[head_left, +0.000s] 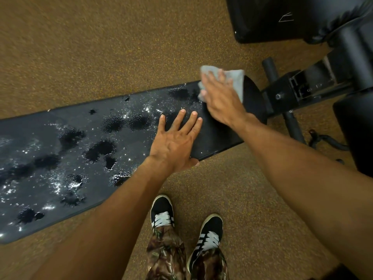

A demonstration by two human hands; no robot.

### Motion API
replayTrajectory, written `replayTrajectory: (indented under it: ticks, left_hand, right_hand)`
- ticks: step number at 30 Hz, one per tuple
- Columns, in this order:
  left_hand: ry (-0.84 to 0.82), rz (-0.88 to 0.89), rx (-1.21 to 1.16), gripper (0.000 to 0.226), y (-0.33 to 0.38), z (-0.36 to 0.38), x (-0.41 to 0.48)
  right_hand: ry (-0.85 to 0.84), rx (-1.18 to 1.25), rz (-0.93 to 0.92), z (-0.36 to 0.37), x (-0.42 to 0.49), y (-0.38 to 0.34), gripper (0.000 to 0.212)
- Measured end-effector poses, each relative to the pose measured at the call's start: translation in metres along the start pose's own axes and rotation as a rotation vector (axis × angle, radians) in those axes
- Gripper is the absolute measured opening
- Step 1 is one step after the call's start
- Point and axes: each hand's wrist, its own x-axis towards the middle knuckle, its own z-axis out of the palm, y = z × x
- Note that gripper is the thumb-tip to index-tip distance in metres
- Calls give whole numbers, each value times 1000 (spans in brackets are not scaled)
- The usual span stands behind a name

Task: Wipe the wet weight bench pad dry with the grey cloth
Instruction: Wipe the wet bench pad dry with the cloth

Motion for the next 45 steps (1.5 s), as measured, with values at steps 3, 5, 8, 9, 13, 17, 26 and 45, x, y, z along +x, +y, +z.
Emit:
replayTrajectory:
  ticks: [3, 5, 8, 9, 13, 17, 26, 45]
  left_hand:
    - [3, 2, -2, 117, -2, 1, 0]
    - [6, -1, -6, 117, -2, 1, 0]
    - [4, 2, -15, 118, -1, 2, 0]
    - [6, 0, -17, 119, -1, 3, 0]
    - [8, -1, -27, 119, -1, 3, 1]
    - [12, 0, -32, 119, -1, 4, 1]
    - [9, 1, -36, 119, 0, 2, 0]
    - [19, -23, -71, 122, 0, 7, 1]
  right_hand:
    - [-21, -16, -180, 12, -32, -11, 52]
    - [-26, -23, -175, 12, -69, 6, 54]
    - [-74, -37, -35, -5, -90, 43, 57]
    - [-59, -40, 18, -10, -84, 53, 56]
    - [17, -6, 152, -19, -12, 51, 53]
    - [7, 14, -30, -6, 14, 11, 50]
    - [-96, -55, -20, 8, -121, 38, 54]
    - [-111, -100, -81, 18, -134, 32, 54]
